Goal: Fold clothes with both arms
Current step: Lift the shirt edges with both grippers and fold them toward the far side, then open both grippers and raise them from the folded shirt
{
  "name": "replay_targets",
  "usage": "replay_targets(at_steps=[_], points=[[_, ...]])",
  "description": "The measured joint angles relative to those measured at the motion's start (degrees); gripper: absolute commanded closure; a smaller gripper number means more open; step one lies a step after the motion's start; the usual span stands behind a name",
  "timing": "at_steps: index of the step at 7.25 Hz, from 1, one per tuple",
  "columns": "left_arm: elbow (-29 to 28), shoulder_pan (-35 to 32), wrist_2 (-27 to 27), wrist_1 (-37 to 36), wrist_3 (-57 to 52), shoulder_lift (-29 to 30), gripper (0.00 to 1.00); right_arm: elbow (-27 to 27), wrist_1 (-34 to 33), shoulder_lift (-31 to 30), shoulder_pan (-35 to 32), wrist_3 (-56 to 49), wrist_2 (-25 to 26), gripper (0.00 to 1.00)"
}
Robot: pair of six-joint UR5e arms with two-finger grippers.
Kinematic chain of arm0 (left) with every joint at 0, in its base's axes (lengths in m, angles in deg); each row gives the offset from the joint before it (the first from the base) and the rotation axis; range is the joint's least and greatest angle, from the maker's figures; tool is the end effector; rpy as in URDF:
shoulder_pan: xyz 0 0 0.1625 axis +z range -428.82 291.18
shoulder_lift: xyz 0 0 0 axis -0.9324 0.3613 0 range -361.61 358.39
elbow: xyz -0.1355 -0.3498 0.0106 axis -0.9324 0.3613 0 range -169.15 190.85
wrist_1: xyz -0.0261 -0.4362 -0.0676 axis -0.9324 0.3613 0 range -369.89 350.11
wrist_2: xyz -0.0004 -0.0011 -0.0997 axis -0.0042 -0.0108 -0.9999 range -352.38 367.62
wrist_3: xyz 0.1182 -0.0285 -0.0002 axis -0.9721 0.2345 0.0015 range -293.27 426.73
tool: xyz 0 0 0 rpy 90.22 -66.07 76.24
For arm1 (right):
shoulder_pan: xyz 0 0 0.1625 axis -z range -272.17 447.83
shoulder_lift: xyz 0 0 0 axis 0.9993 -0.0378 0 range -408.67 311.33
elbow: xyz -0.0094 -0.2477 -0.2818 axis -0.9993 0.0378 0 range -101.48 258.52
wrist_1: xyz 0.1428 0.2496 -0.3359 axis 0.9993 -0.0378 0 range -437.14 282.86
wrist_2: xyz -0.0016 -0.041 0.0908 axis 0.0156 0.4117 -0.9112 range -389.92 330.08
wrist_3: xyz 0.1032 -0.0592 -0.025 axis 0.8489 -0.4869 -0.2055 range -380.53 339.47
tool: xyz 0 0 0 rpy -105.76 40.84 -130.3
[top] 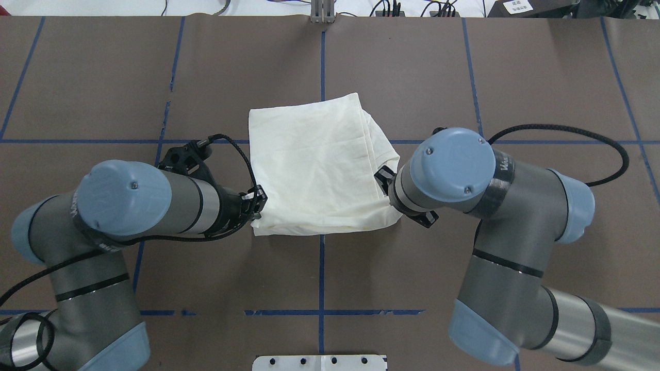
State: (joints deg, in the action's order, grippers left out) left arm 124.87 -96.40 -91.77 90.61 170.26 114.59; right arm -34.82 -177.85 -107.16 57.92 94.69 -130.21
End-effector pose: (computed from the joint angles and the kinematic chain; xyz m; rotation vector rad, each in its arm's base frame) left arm 0.4693 -0.3732 0.1468 -0.0180 1.0832 -0.5605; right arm -0.4590 -0.3927 0.1543 -0.1434 -0.7993 0.8417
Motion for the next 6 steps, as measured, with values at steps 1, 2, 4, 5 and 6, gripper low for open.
replay_targets(at_steps=[1, 2, 4, 5, 6], points=[[-3.0, -2.5, 0.0, 0.1, -1.9, 2.1, 1.00, 4.1, 1.2, 2.7, -2.8, -1.5, -1.8, 1.00], [-5.5, -4.5, 0.0, 0.4, -3.9, 3.2, 1.00, 10.4, 4.4, 5.9, -5.4, -2.2, -3.8, 1.00], [-12.2, -7.7, 0.1, 1.9, -7.4, 6.5, 1.00, 25.3, 12.7, 12.6, -10.4, -3.6, -9.0, 1.00], [-16.1, -8.9, 0.2, 4.7, -8.4, 7.8, 1.00, 30.8, 14.7, 15.2, -12.2, -5.5, -11.0, 1.00], [-20.2, -10.0, 0.3, 8.0, -9.8, 9.0, 0.87, 35.4, 16.1, 17.4, -13.4, -8.0, -12.5, 1.00]])
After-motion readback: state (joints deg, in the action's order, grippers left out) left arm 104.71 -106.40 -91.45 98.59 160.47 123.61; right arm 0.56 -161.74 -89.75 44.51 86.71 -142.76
